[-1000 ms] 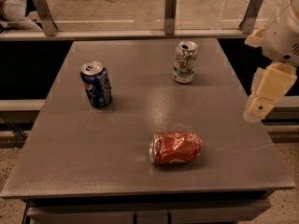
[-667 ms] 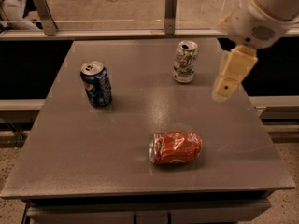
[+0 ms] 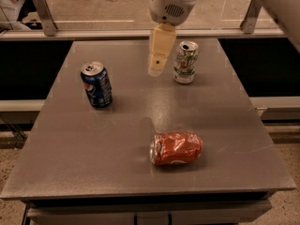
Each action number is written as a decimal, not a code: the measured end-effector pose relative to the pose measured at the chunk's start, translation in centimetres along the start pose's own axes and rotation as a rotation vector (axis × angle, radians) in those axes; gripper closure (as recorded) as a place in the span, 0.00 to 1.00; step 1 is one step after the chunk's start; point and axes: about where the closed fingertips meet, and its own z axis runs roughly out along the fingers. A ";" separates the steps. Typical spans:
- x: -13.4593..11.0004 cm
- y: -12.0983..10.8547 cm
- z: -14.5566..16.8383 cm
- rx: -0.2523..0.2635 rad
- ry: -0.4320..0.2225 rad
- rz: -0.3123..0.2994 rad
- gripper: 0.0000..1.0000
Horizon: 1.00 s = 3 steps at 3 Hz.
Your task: Pick pepsi can
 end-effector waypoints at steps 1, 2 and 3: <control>-4.7 -0.3 4.6 -0.112 0.054 -0.068 0.00; -8.8 1.0 7.2 -0.193 0.049 -0.135 0.00; -12.7 2.7 9.4 -0.213 0.054 -0.202 0.00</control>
Offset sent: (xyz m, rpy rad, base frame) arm -0.0227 0.1513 -0.0614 -0.1581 0.2589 0.2753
